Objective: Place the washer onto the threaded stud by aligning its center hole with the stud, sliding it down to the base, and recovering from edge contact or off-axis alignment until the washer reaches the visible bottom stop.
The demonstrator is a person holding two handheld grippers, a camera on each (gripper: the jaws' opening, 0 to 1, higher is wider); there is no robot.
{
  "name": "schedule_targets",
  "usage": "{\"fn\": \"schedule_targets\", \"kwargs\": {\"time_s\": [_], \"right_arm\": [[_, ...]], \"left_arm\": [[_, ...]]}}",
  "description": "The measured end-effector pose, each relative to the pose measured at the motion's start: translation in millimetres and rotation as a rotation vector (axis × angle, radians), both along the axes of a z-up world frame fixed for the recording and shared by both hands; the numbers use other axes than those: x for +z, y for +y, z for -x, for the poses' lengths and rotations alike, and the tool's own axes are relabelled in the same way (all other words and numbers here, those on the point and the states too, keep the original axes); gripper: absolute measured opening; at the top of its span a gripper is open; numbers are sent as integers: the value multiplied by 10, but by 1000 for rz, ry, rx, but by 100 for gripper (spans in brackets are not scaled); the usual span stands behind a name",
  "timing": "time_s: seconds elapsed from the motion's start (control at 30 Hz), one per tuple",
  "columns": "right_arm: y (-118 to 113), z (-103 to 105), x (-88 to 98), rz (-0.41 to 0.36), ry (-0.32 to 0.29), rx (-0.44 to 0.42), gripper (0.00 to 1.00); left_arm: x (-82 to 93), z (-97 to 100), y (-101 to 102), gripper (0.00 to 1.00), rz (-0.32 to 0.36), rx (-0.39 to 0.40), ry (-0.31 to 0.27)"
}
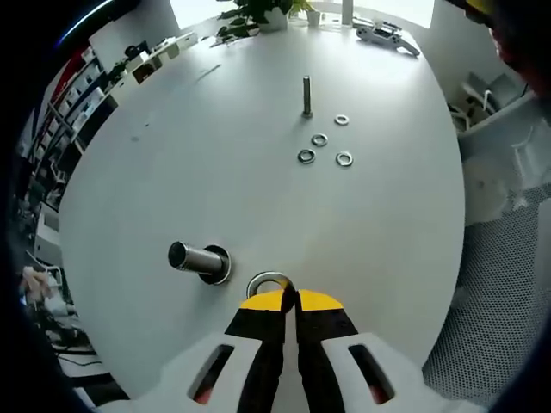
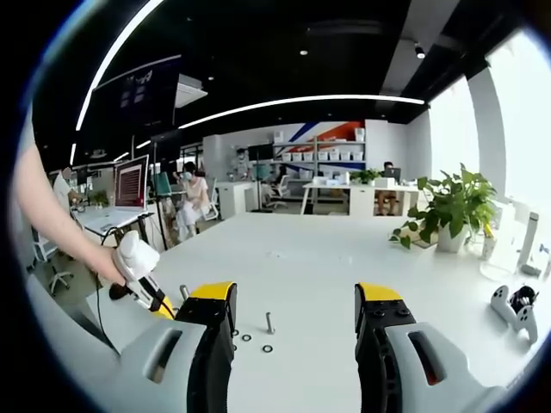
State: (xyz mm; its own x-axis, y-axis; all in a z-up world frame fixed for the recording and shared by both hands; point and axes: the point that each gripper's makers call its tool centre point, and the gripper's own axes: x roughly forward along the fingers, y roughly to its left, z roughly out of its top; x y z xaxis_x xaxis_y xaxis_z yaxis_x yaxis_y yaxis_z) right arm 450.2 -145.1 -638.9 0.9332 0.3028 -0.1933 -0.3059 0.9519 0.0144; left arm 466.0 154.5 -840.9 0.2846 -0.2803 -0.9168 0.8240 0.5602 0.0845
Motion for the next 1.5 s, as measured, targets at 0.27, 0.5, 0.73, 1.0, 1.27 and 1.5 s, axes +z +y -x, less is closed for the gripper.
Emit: {"fn": "schedule_targets", "kwargs": {"time_s": [0.27,0.5,0.73,1.0,1.27,1.5], "right_arm": [[14,8,4,5,-1,2,58],[28,17,2,8,3,5,58],[47,21,7,13,1,11,58],[20,4,-1,7,0,7,58],[36,6,-13,10,2,14,57],[38,16,4,2,-1,11,57]], "left_arm": [[164,-100,48,1,12,8,-17],[291,-216,48,1,20,11,-39],[400,-358,90,1,10,12,-59],[464,-485,134,1,1,20,-65],[453,-511,141,1,-12,21,-47],[436,-596,156,1,-18,18,-38]]}}
